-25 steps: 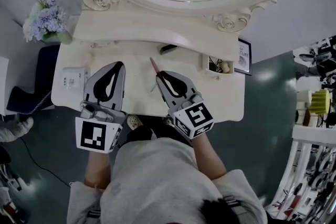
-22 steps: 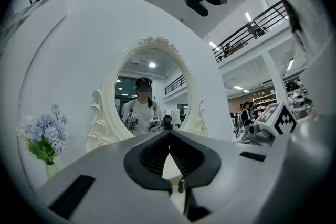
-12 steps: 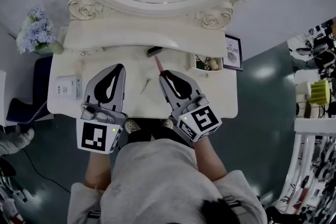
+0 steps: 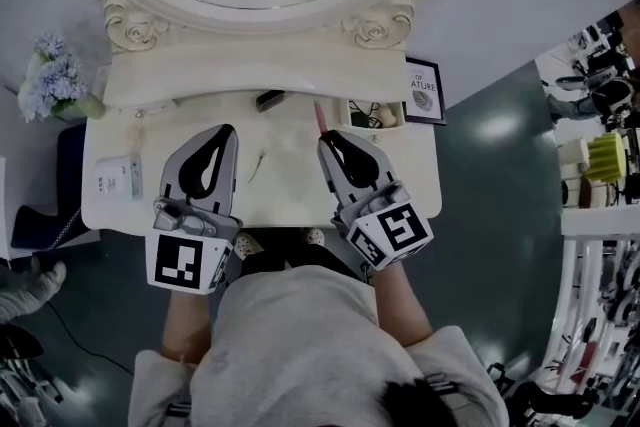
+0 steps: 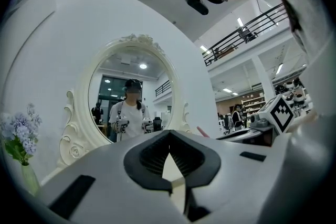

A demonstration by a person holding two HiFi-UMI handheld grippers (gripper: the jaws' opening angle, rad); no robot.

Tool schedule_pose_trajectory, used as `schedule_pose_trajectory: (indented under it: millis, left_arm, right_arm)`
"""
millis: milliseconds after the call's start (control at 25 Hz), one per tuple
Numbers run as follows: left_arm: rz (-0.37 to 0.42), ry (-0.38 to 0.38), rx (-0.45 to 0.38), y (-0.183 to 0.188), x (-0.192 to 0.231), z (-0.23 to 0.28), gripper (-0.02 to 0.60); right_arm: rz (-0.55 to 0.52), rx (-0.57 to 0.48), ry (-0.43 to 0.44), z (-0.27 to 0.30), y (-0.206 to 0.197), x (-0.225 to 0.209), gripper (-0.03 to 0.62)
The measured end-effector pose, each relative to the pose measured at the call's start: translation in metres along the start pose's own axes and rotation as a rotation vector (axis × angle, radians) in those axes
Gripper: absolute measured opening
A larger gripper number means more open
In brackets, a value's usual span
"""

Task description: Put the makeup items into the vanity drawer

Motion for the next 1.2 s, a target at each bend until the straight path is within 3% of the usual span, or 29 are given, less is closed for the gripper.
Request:
schedule_pose_trajectory:
  millis: [720,1200]
  left_arm:
    - [0.002,-0.078,-0.006,-0.002,-0.042,0.038,0.014]
    - [0.000,-0.060,-0.002,-0.006,-0.052,0.052,0.014]
  right_arm:
    - [0.009,-0.047,-0.160,-0.056,0.012,-0.066,0.057]
    - [-0.034,0.015,-0.168,-0.061,0.000,-0.103,0.057]
Point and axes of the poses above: the fingertips, and each gripper's own axes: z forward along the fingers, x to its left, y out of its top, the point moved 3 cm from there along -z, backward along the fingers, and after that the axes turned 4 degrees about -x, right-handed, at the moved point
